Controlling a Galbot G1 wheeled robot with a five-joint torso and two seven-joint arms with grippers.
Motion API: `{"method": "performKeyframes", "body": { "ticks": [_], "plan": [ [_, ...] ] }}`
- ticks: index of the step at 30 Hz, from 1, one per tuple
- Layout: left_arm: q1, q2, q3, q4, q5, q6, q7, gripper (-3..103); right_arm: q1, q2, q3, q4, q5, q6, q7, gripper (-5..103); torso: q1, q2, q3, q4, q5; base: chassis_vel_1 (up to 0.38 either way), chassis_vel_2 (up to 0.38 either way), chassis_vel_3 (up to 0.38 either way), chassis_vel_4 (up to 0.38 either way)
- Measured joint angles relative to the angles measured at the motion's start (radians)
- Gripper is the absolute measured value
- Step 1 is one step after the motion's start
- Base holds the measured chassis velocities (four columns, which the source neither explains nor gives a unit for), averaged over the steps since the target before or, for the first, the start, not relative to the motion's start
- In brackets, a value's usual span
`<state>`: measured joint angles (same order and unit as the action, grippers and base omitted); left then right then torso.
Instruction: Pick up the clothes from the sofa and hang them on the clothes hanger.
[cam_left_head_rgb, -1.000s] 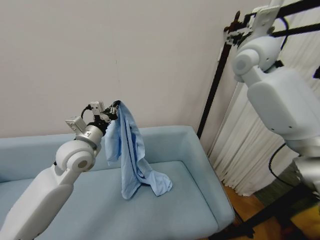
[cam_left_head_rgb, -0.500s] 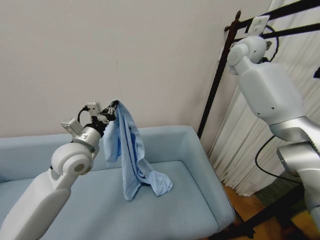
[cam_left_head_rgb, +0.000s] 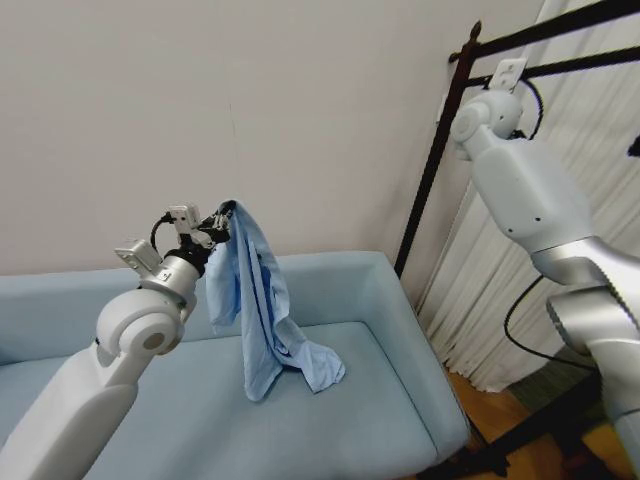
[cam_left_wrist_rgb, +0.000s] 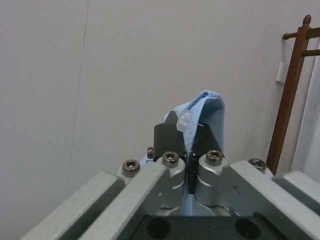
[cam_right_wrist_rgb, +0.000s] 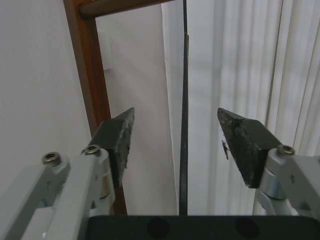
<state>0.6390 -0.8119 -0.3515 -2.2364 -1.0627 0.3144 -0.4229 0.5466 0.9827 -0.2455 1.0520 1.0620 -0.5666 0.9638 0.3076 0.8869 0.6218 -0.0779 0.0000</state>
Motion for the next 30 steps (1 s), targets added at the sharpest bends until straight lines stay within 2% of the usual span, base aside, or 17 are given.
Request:
{"method": "performKeyframes", "body": {
  "ticks": [3, 6, 8, 10, 14, 30],
  "plan": [
    [0.0, 0.003, -0.002, -0.005, -0.003, 0.0, -0.001, 0, -0.014, -0.007, 0.004, 0.002, 0.0, 0.001, -0.001, 40, 0.0, 0.0, 0.0, 0.0, 0.0001, 0.0, 0.0, 0.0, 0.0],
    [0.0, 0.006, -0.004, -0.006, -0.006, 0.0, -0.001, 0, -0.021, -0.009, 0.006, 0.006, -0.002, 0.005, -0.003, 35, 0.0, 0.0, 0.0, 0.0, 0.0002, 0.0, 0.0, 0.0, 0.0],
    [0.001, 0.006, -0.007, -0.006, -0.007, 0.0, -0.001, 0, -0.024, -0.01, 0.006, 0.009, -0.007, 0.008, -0.007, 24, 0.0, 0.0, 0.0, 0.0, 0.0001, 0.0, 0.0, 0.0, 0.0],
    [0.002, 0.006, -0.007, -0.006, -0.007, 0.0, -0.001, 0, -0.024, -0.01, 0.006, 0.009, -0.009, 0.008, -0.007, 24, 0.0, 0.0, 0.0, 0.0, 0.0001, 0.0, 0.0, 0.0, 0.0],
    [0.007, 0.007, -0.015, -0.009, -0.01, 0.0, -0.001, 0, -0.028, -0.009, 0.006, 0.007, -0.024, 0.012, -0.014, 3, 0.0, 0.0, 0.0, 0.0, 0.0, 0.0, 0.0, 0.0, 0.0],
    [0.019, 0.011, -0.023, -0.013, -0.02, 0.0, 0.004, 0, -0.04, -0.014, 0.005, -0.002, -0.096, 0.038, -0.042, 1, 0.0, 0.0, 0.0, 0.0001, 0.0001, 0.0, 0.0, 0.0, 0.0]
  ]
}}
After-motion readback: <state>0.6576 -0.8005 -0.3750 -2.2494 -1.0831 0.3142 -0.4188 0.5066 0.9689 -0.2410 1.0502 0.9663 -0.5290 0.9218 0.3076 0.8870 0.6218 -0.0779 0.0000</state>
